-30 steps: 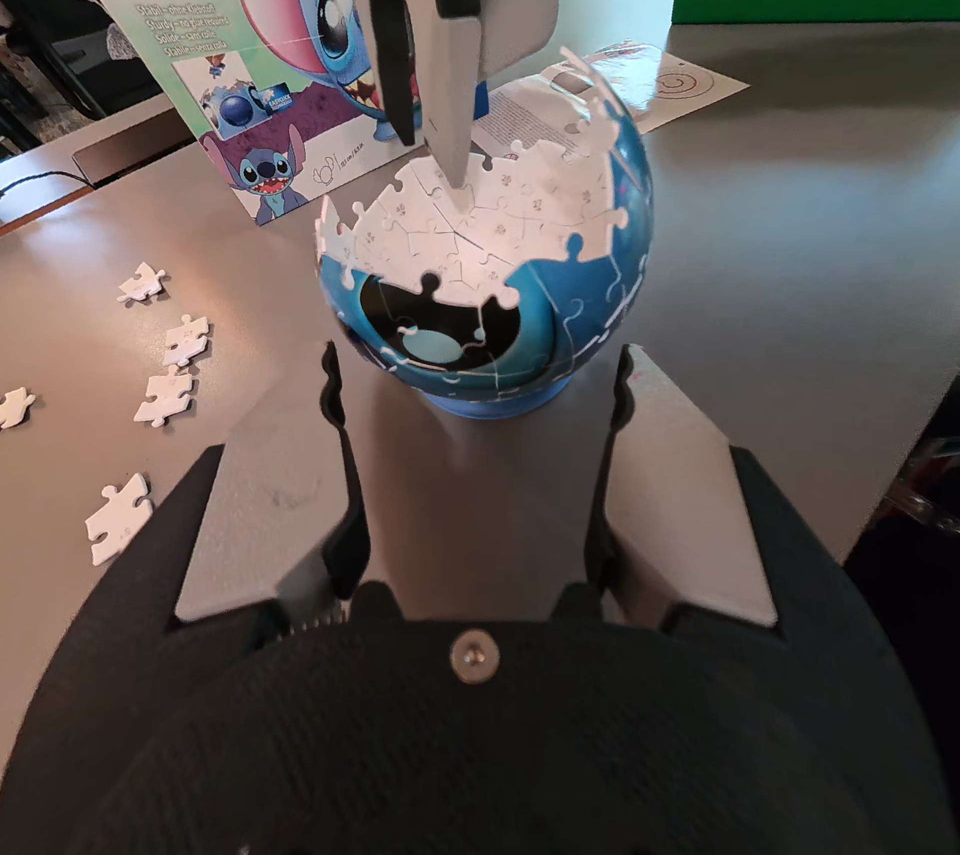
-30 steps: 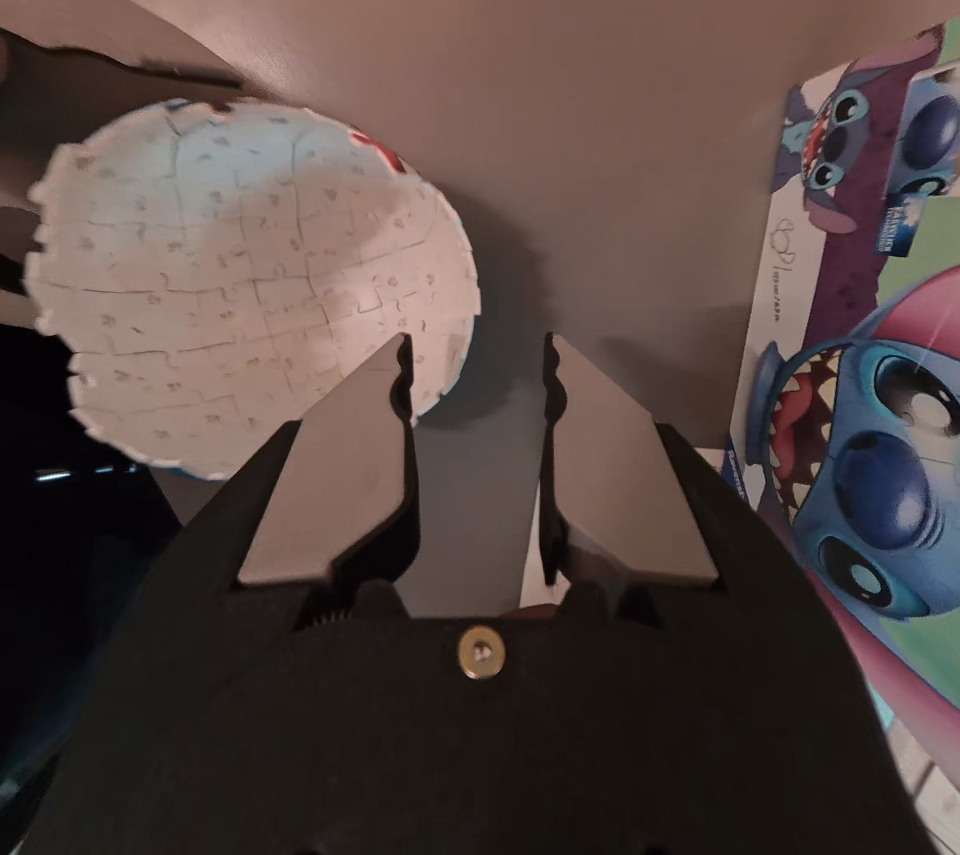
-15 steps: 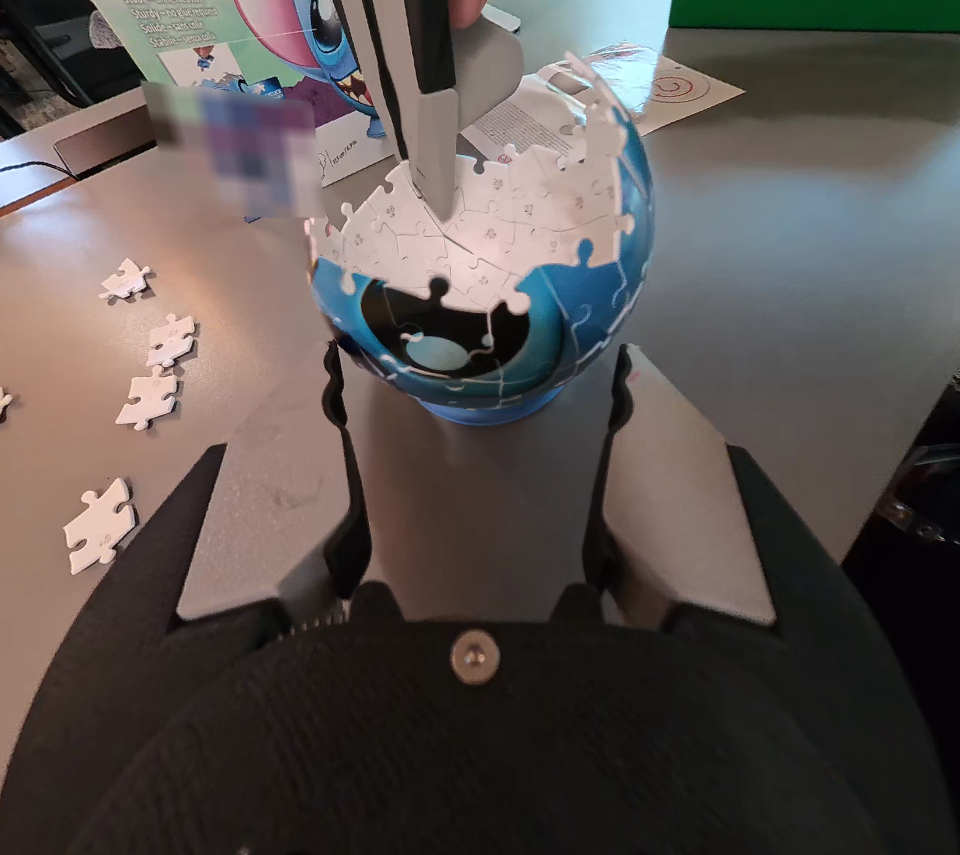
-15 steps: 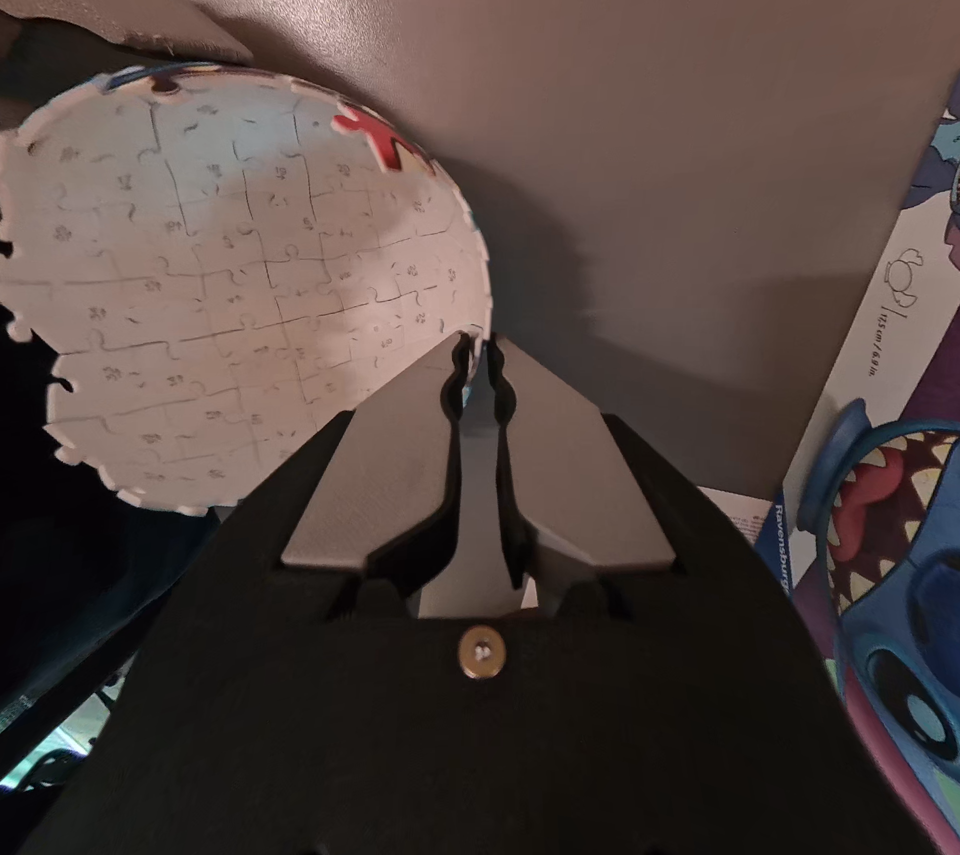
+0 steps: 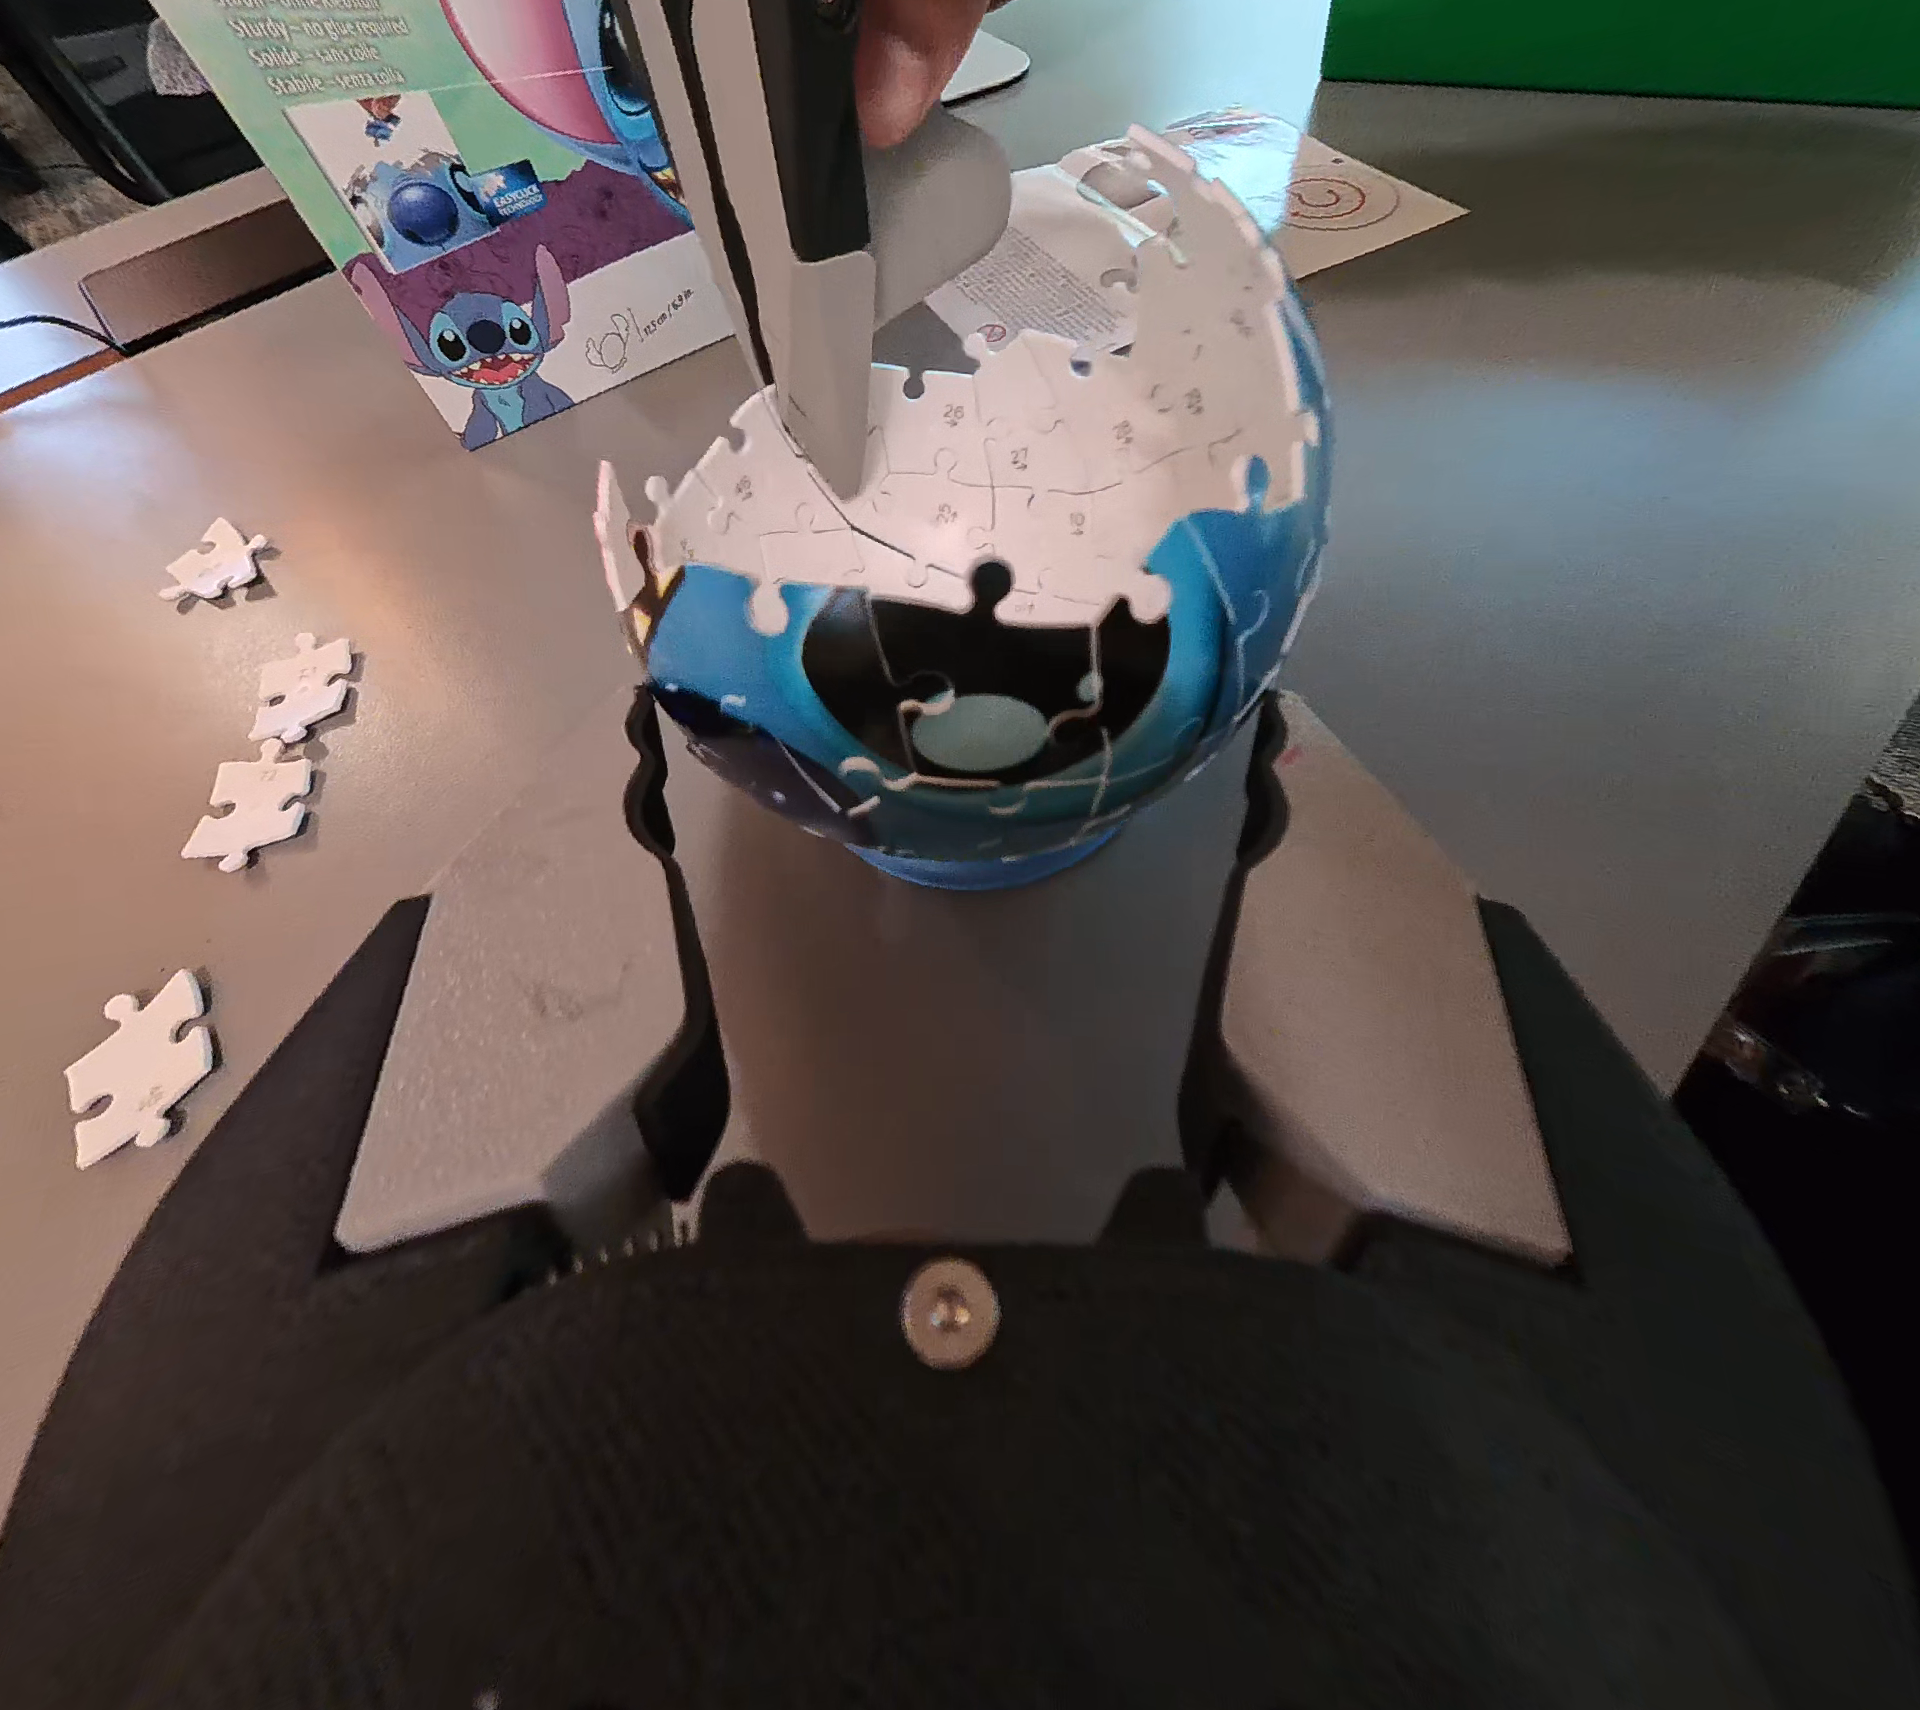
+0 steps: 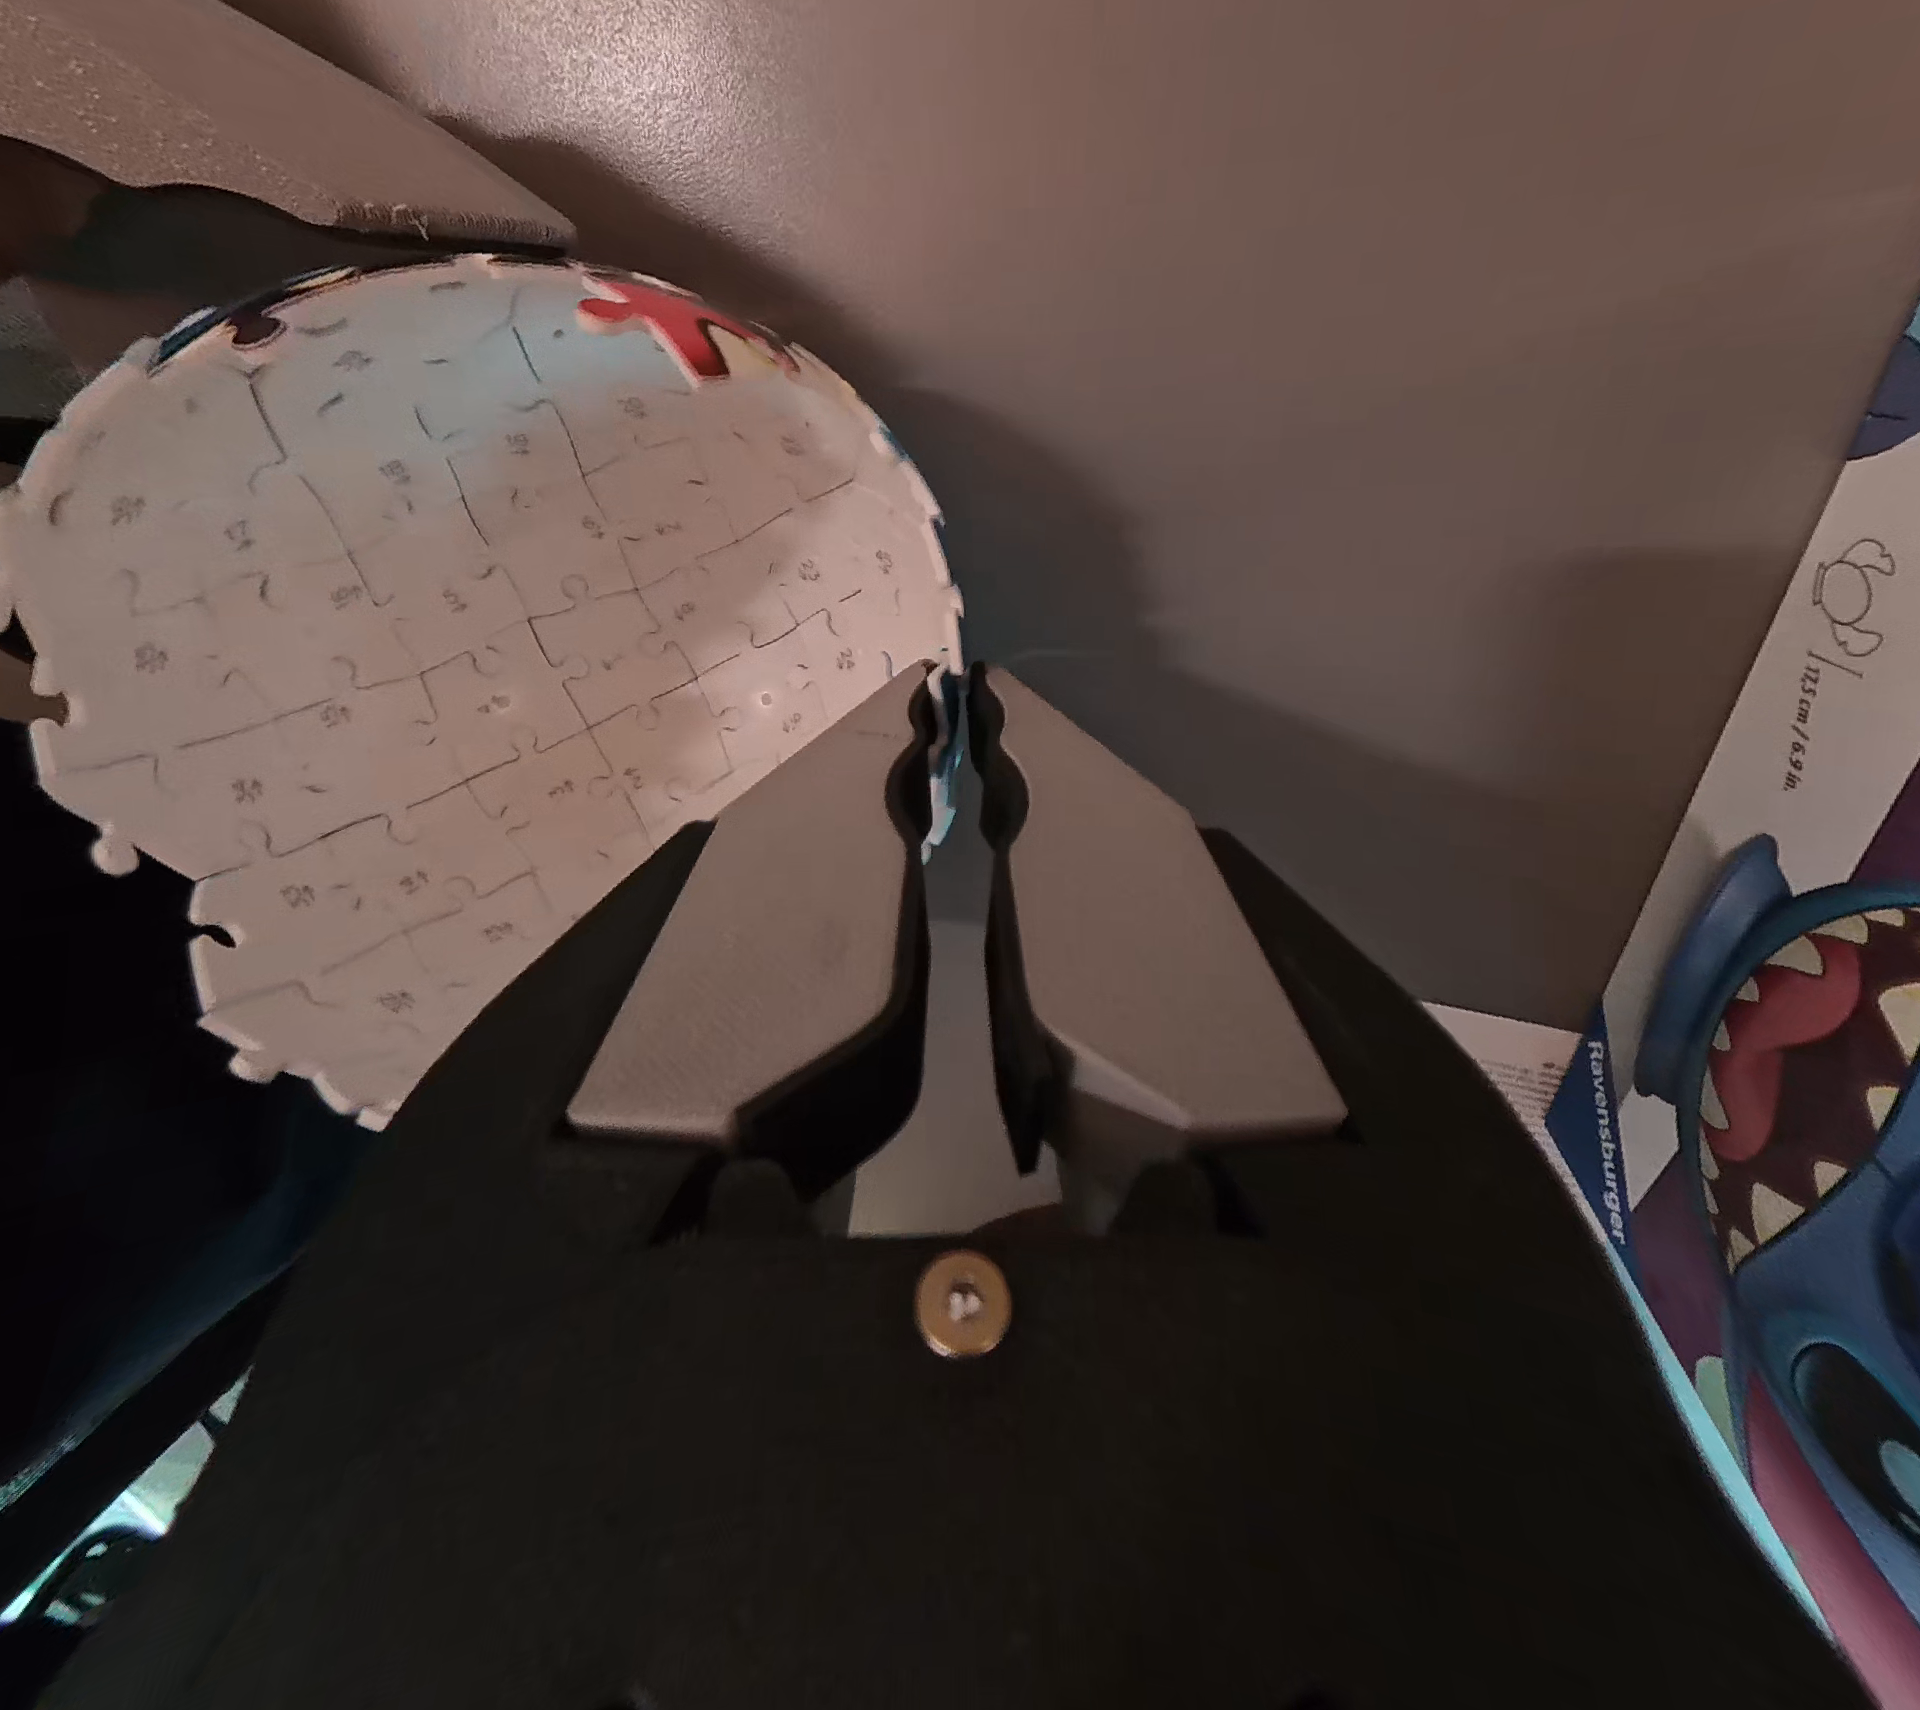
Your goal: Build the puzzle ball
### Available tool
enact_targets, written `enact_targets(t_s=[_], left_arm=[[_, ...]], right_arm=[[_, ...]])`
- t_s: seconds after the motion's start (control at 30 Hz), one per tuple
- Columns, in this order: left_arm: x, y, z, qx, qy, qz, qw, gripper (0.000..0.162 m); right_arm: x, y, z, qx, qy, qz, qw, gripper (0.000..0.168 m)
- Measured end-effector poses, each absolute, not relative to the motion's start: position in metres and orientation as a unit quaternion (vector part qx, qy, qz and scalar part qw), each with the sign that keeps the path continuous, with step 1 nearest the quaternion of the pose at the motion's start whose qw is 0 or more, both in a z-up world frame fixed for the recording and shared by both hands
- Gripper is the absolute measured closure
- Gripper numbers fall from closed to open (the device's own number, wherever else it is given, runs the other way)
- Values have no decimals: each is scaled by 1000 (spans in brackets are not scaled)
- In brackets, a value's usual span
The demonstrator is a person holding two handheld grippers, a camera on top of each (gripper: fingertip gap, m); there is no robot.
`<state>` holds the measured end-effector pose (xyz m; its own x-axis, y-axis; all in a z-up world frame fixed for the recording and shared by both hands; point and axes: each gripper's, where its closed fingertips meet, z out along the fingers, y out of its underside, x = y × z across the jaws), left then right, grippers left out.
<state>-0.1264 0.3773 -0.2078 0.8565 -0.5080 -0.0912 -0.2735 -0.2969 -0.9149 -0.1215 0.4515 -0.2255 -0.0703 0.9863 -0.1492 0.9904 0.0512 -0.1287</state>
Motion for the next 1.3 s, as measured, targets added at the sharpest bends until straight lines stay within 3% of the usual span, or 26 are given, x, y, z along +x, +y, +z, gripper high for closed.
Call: enact_targets(t_s=[0.17,0.2,0.23,0.27,0.33,0.87,1.0,1.13,1.3], left_arm=[[-127,376,-205,-794,242,-97,549,54],[-127,376,-205,-793,241,-97,551,54],[-127,376,-205,-793,240,-98,551,54],[-127,376,-204,-793,239,-100,552,54],[-127,375,-203,-791,237,-103,554,55],[-145,354,-189,-782,249,-118,559,56],[-180,343,-153,-770,223,-153,578,63],[-213,357,-121,-762,194,-154,599,79],[-229,392,-121,-772,179,-127,597,86]], right_arm=[[-128,453,-225,684,722,-101,-16,166],[-129,455,-224,685,721,-98,-25,157],[-131,457,-222,687,720,-97,-35,128],[-133,459,-218,687,719,-100,-44,119],[-135,460,-206,682,720,-111,-61,126],[-92,487,-147,671,664,-141,-297,120],[-77,490,-144,663,629,-193,-358,119],[-65,492,-164,678,598,-245,-350,115],[-44,497,-183,678,575,-272,-368,111]])
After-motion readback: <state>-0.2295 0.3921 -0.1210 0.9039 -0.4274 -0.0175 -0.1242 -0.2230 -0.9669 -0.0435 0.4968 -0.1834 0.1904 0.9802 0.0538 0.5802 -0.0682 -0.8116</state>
